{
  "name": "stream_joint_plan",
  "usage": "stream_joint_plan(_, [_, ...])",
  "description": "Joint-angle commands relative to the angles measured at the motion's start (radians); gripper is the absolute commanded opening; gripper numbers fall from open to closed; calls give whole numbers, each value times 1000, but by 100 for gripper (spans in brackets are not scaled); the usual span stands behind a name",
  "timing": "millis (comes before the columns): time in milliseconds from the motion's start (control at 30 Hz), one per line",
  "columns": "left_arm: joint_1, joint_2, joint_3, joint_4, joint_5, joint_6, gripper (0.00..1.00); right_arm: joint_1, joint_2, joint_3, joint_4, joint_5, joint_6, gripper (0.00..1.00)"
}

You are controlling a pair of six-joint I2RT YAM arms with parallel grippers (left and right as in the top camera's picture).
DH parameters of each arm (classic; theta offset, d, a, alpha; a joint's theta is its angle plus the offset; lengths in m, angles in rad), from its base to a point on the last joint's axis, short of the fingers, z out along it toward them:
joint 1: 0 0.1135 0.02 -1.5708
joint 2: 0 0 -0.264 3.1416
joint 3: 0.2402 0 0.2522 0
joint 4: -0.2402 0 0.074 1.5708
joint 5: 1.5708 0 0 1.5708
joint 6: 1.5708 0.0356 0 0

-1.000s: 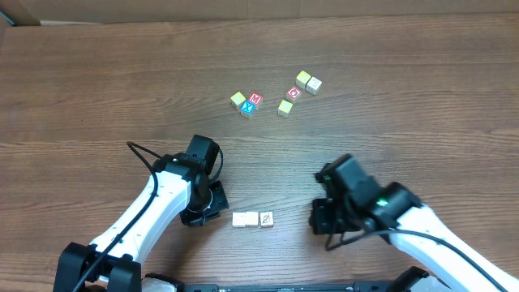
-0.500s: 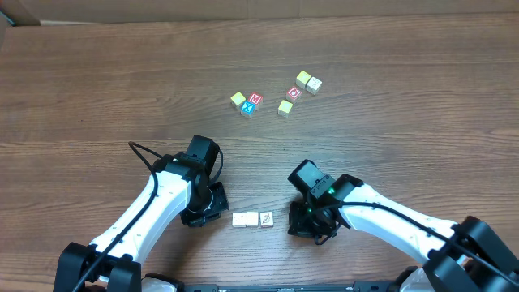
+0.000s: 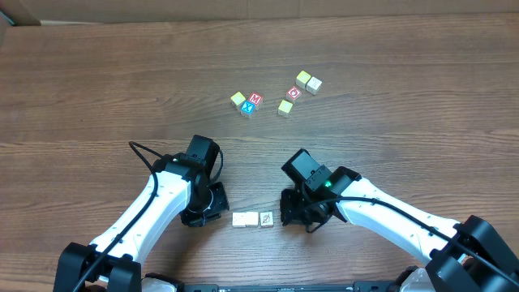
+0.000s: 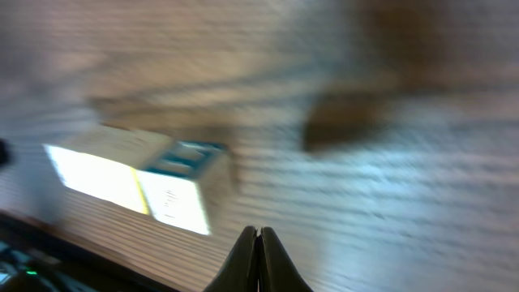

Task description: Flip 3 blocks

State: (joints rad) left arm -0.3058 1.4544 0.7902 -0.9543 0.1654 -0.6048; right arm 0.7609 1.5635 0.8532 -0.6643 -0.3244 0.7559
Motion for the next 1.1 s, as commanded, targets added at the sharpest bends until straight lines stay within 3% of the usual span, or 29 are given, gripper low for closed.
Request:
stream_joint_plan(0, [4,3,19,0,11,32,4,3,3,27,39,22,58,4])
stream_joint_plan(500, [4,3,19,-14,16,44,4,12,161,26,118,-21,136,4])
stream_joint_plan(1067, [4,3,14,-38,18,72,4,96,161,26,139,10,139,4])
